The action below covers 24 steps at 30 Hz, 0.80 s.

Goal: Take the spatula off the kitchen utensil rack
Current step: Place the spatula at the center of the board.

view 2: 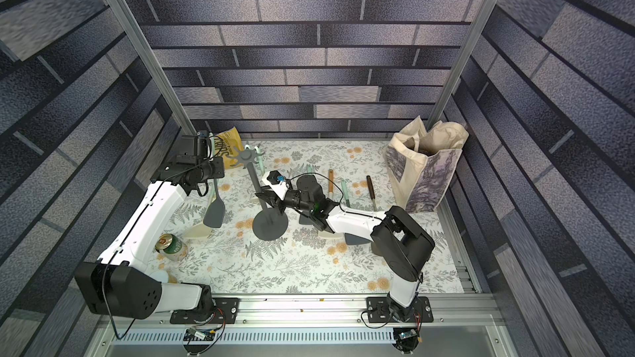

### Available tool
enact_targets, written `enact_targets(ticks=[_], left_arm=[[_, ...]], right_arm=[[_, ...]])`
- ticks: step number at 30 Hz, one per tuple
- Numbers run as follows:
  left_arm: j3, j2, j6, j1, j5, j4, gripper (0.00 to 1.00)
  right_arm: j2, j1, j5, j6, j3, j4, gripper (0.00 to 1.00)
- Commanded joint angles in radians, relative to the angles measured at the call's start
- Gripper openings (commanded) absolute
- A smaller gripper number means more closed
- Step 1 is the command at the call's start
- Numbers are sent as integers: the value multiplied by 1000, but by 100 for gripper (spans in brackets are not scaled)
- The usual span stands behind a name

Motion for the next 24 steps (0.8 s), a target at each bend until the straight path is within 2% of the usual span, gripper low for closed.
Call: enact_targets(ticks=[1, 12, 24], left_arm=[[60, 58, 18, 4, -2, -79, 0], [106, 274, 13, 15, 19, -79, 0], [245, 530, 15, 15, 65, -151, 0]], right_arm=[[-19, -4, 21, 21, -16, 13, 13], [-18, -1, 14, 37, -26, 43, 13], [-10, -3, 22, 37, -20, 42, 13]])
